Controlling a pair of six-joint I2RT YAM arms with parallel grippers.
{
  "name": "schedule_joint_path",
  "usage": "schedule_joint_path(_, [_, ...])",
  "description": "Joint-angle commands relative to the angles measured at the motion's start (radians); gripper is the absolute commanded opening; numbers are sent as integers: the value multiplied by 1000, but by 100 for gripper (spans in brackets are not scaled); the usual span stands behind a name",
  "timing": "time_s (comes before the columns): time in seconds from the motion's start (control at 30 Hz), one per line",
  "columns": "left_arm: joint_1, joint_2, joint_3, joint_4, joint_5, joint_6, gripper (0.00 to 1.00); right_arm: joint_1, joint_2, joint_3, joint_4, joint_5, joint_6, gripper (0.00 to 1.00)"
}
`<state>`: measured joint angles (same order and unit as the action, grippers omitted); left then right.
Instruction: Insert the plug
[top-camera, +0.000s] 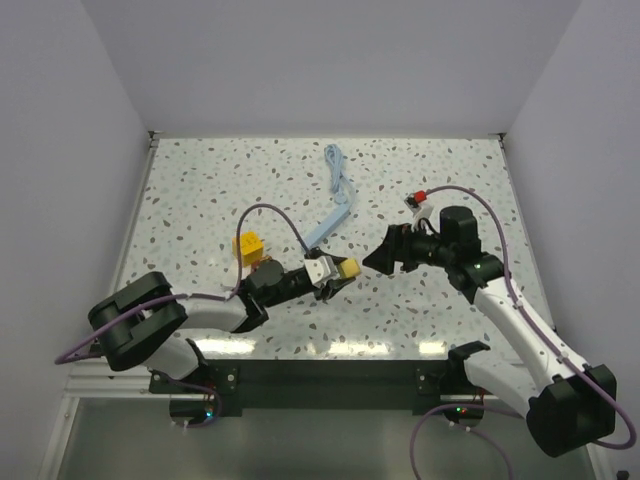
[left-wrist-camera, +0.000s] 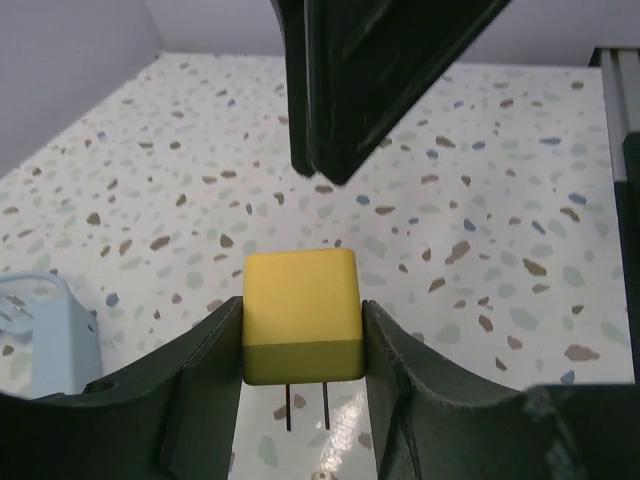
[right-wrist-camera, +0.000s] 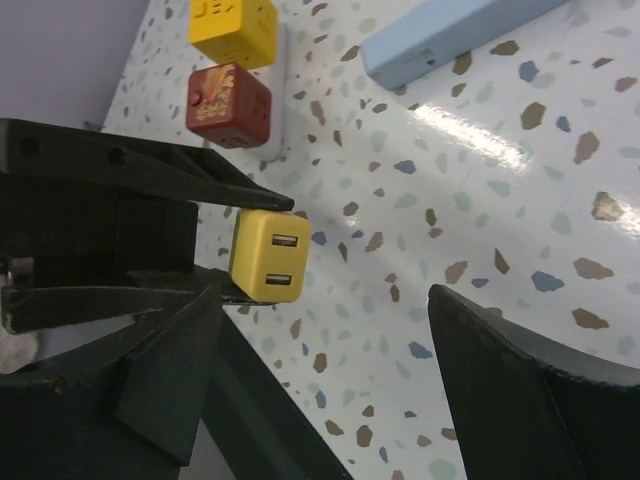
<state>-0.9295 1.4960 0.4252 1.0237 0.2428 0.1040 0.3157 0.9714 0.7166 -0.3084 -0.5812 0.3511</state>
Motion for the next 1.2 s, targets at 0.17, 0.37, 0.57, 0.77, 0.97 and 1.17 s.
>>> schedule_joint_path(0.17, [0, -123, -37, 190, -34, -9, 32, 6, 67, -57, 251, -242, 140, 84])
schedule_joint_path(0.37, [-2, -126, -40, 188, -45, 0, 32, 26, 95, -49, 304, -301, 178, 80])
schedule_joint_path(0.57, [-5, -132, -39, 182, -53, 6, 32, 43, 107, -46, 342, -318, 198, 73])
schedule_joint_path(0.77, [-28, -131, -28, 173, -60, 22, 32, 71, 135, -52, 384, -313, 210, 61])
schedule_joint_path(0.97, [-42, -114, -22, 167, -86, 31, 32, 82, 145, -60, 422, -327, 220, 48])
schedule_joint_path(1.17, [-43, -112, -31, 185, -108, 23, 32, 86, 170, -74, 405, -358, 207, 34])
